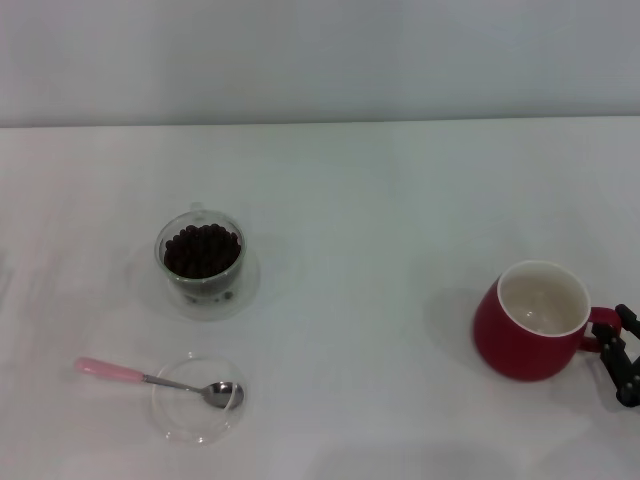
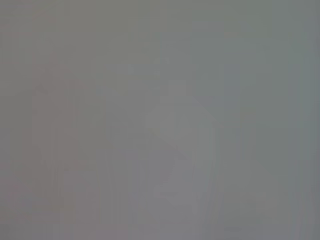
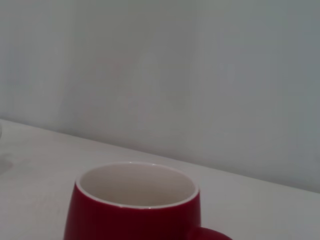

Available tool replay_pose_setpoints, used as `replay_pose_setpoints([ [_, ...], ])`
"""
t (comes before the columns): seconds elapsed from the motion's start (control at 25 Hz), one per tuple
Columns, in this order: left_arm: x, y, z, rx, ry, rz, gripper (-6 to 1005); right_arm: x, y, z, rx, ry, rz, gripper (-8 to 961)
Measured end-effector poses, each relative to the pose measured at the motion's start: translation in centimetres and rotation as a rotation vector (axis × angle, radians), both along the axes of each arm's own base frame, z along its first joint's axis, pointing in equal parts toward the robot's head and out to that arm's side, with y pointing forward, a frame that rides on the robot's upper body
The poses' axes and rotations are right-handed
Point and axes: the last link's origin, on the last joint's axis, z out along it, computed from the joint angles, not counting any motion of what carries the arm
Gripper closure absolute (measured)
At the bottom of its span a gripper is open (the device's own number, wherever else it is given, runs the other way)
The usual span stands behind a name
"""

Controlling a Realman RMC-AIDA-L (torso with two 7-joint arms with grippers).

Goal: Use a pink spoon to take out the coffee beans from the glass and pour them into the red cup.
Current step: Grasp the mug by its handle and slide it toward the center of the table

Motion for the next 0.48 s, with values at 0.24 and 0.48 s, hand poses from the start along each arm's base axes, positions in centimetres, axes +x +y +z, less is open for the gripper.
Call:
replay_pose_setpoints([
  [0.24,-0.13,0.19,0.03,0.002,-0.004,0.013,258,-0.04,0.0,-0.02,-0.002,-0.001,0.003,682],
  [0.48,-0.1,0.29,0.0,0.0,-0.004,0.014,258,-0.49,0.24,-0.33,-0.022,0.003,0.029,725],
])
